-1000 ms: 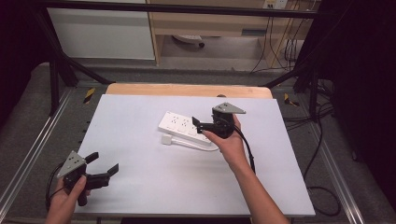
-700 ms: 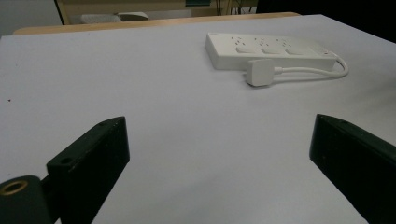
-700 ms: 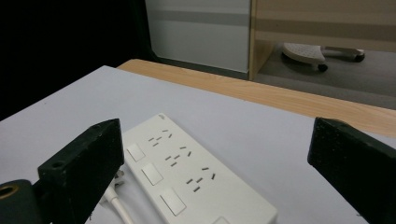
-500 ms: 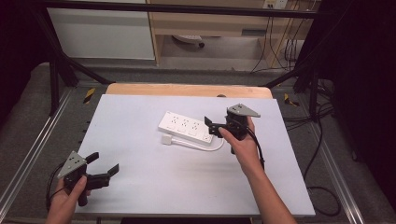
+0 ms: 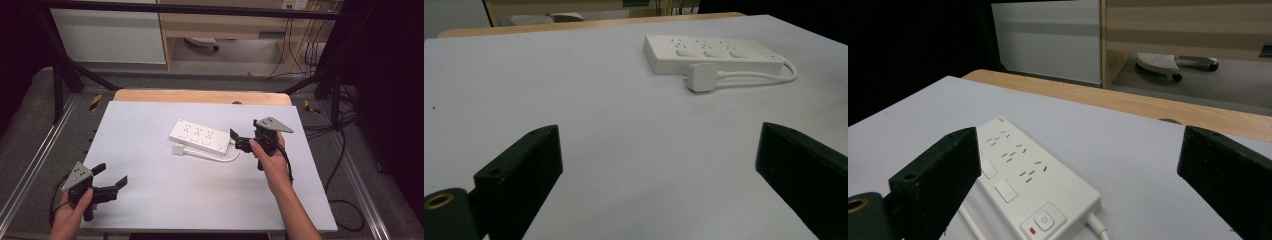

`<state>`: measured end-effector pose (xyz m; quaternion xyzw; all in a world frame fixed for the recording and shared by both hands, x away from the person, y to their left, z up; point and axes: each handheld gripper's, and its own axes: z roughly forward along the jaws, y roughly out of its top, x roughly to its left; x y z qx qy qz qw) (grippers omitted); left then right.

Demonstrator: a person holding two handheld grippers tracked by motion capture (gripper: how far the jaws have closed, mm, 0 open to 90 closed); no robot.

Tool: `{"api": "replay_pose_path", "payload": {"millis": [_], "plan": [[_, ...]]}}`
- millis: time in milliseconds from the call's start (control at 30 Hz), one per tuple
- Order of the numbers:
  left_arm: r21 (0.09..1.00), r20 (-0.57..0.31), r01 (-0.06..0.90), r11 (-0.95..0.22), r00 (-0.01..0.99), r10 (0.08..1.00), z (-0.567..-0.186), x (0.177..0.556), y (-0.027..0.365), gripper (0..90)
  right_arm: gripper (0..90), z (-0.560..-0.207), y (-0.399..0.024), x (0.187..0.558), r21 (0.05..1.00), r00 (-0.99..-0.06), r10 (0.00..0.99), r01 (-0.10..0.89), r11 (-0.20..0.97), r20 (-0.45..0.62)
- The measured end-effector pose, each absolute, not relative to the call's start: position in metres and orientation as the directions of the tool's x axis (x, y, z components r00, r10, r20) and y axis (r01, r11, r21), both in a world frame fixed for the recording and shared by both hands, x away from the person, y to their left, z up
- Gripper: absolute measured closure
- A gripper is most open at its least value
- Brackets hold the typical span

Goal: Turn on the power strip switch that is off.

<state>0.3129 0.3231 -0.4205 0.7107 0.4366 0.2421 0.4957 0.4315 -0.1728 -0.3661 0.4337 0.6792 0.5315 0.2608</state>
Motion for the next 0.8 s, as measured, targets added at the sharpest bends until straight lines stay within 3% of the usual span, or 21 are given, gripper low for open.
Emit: {"api": "replay_pose_path", "payload": {"millis": [800], "plan": [[0.915, -0.086, 0.381, -0.133, 0.504, 0.86, -0.42, 0.312, 0.321, 5.1, 5.9, -0.392, -0.25, 0.378, 0.955, -0.437, 0.89, 0.298, 0.006, 0.131]]}}
